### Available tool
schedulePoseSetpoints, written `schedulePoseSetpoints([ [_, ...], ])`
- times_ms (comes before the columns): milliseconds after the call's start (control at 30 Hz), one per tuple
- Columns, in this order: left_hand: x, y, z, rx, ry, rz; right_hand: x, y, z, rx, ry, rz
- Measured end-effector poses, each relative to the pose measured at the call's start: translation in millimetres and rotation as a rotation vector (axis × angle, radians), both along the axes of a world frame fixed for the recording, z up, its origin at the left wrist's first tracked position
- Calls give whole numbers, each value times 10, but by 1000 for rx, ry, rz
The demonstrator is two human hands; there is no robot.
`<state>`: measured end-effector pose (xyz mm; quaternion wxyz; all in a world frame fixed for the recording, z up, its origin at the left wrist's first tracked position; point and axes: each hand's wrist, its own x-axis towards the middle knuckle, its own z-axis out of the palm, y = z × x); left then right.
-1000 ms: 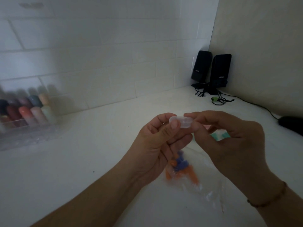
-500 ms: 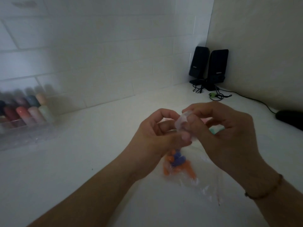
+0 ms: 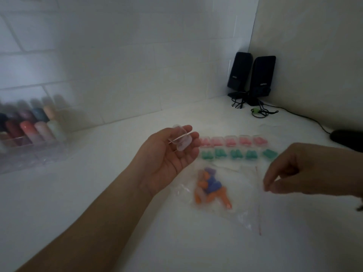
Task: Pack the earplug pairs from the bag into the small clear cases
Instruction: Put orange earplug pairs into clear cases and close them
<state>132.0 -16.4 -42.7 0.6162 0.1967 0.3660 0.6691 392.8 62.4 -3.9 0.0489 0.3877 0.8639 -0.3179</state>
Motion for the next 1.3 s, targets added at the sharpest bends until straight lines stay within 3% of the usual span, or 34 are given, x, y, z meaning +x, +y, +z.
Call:
schedulePoseSetpoints([
  [200,3,19,-42,12,89,15,-217,-49,-87,32,97,41],
  [333,15,28,-54,0,101,52,-410,-123,-200,-56,111,16],
  [467,39,28,-50,15,153,92,-499,-215,-240,-85,180,125],
  [733,38,-8,-25,78,213,106,-649,-357,-264,405,55,134],
  [800,40,-16,-20,77,251,99,-656,-362,-286,446,48,154],
  [933,48,-26,-8,62,276,79,-603,-340,-269,362,-6,164],
  [1133,30,-27,-1,64,232,54,-539,-319,-197,172,81,140],
  [1300,48,-38,17,66,190,6,-630,-386,-281,263,32,170],
])
